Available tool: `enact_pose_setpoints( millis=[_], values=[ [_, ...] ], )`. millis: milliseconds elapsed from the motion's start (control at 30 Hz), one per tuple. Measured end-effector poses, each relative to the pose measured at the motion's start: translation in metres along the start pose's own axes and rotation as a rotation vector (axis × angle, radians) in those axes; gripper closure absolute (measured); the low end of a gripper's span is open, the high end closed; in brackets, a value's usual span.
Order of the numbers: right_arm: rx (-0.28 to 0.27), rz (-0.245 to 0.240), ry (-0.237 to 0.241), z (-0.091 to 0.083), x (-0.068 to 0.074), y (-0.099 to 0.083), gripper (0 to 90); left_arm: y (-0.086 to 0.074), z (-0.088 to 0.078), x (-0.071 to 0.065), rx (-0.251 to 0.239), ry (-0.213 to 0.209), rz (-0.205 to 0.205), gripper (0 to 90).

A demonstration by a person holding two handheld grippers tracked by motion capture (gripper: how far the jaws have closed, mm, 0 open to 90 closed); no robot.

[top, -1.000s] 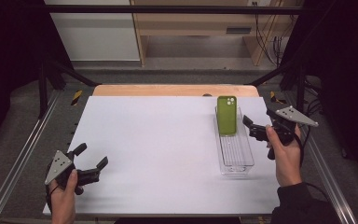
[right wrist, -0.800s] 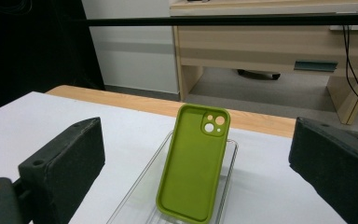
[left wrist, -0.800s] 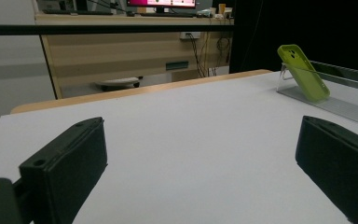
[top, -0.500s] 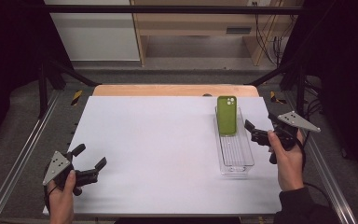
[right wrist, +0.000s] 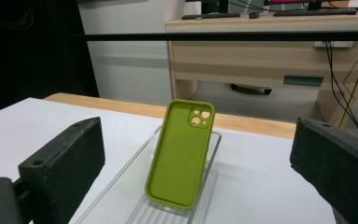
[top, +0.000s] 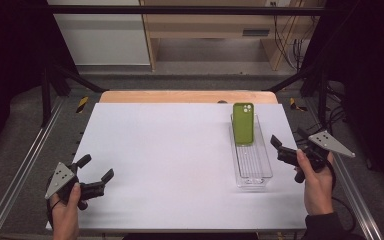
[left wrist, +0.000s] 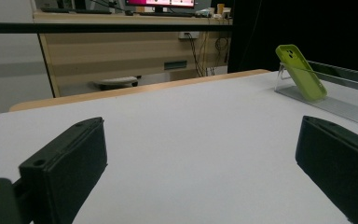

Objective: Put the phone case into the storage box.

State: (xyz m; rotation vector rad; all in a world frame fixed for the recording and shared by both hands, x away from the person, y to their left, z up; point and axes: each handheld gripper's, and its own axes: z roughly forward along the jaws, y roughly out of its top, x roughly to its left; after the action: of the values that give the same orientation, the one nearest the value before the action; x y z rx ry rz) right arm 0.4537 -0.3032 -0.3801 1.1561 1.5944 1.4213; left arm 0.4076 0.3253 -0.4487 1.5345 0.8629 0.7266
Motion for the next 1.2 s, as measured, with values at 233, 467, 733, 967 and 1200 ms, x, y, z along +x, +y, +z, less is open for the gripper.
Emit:
enact_pose_setpoints(
  millis=[233, 467, 733, 967, 1200],
  values=[
    [-0.029, -0.018, 0.002, -0.007, -0.003, -0.013, 3.5, 0.000, 0.000, 0.001, 0.000, 0.000, 0.001, 1.5],
    [-0.064, -0.051, 0.020, -0.014, -0.004, -0.022, 3.5, 0.000, 0.000, 0.001, -0.002, -0.001, 0.001, 1.5],
    [-0.088, -0.068, 0.035, -0.022, -0.005, -0.035, 3.3, 0.000, 0.000, 0.000, -0.009, -0.005, 0.004, 1.4],
    [-0.091, -0.055, 0.040, -0.028, -0.004, -0.046, 3.1, 0.001, -0.001, 0.000, -0.015, -0.004, 0.007, 1.3],
    [-0.092, -0.046, 0.044, -0.033, -0.004, -0.054, 3.2, 0.001, 0.000, -0.001, -0.022, -0.003, 0.008, 1.1]
  ],
)
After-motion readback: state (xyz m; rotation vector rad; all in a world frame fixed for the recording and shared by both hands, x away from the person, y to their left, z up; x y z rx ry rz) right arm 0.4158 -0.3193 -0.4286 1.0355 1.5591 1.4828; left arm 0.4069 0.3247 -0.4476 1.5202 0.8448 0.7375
